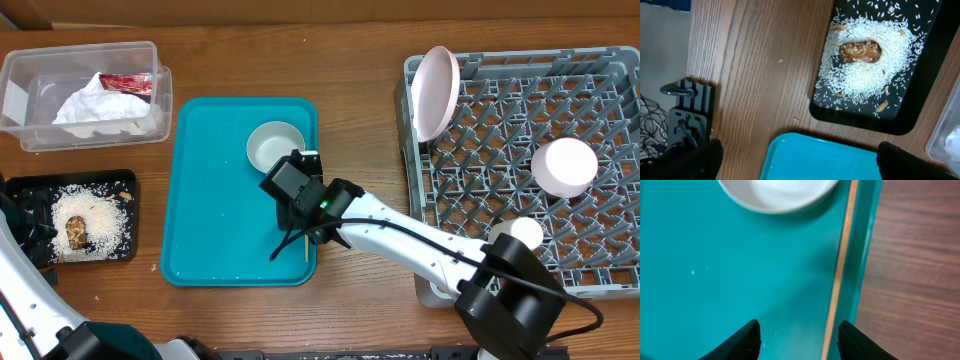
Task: Sort waste into correct bins and load items into the dishwasher
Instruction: 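Move the right gripper to the wooden chopstick on the teal tray, then close the right gripper on the chopstick, then carry the chopstick into the rack and release it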
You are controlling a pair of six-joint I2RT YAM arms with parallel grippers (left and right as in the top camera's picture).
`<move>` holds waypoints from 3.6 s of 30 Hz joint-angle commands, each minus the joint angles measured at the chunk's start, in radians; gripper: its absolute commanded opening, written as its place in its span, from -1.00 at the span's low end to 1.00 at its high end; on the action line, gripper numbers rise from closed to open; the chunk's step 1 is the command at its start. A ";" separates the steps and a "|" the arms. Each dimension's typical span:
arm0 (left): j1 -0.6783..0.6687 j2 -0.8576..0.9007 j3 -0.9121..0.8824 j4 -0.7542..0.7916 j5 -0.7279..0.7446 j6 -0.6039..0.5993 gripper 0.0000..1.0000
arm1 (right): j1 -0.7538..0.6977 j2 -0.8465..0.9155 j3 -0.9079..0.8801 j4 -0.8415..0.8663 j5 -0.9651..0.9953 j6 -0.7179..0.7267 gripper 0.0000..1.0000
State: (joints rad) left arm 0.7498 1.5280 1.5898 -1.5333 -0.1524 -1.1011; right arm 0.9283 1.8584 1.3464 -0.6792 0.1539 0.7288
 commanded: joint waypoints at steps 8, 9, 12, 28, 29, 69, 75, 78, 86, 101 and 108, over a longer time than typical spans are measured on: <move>0.003 0.003 -0.004 -0.002 -0.004 -0.018 1.00 | -0.003 0.036 0.013 0.064 0.078 0.005 0.06; 0.003 0.003 -0.004 -0.002 -0.004 -0.018 1.00 | -0.002 0.047 0.013 0.067 0.078 0.005 0.05; 0.003 0.003 -0.004 -0.002 -0.004 -0.018 1.00 | -0.002 0.090 0.013 0.069 0.078 0.004 0.05; 0.003 0.003 -0.004 -0.002 -0.004 -0.018 1.00 | 0.002 0.179 0.013 0.107 0.082 -0.053 0.05; 0.003 0.003 -0.004 -0.002 -0.004 -0.018 1.00 | 0.002 0.184 0.013 0.107 0.082 -0.053 0.05; 0.003 0.003 -0.004 -0.002 -0.004 -0.018 0.99 | 0.021 0.272 0.110 -0.091 0.160 0.009 -0.92; 0.003 0.003 -0.004 -0.002 -0.004 -0.018 0.99 | 0.010 0.241 0.302 -0.259 0.163 0.008 -0.92; 0.003 0.003 -0.004 -0.002 -0.004 -0.018 1.00 | -0.012 0.214 0.410 -0.355 0.163 0.004 -0.92; 0.003 0.003 -0.004 -0.002 -0.004 -0.018 1.00 | -0.103 0.094 0.626 -0.632 0.168 -0.026 -0.92; 0.003 0.003 -0.004 -0.002 -0.004 -0.018 1.00 | -0.330 -0.127 0.593 -1.015 0.081 -0.178 -0.92; 0.003 0.003 -0.004 -0.002 -0.004 -0.018 1.00 | -0.389 -0.151 0.440 -1.015 0.080 -0.200 -0.92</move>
State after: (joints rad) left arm 0.7498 1.5280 1.5898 -1.5330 -0.1528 -1.1011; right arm 0.5766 1.7473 1.8370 -1.6943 0.2462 0.5644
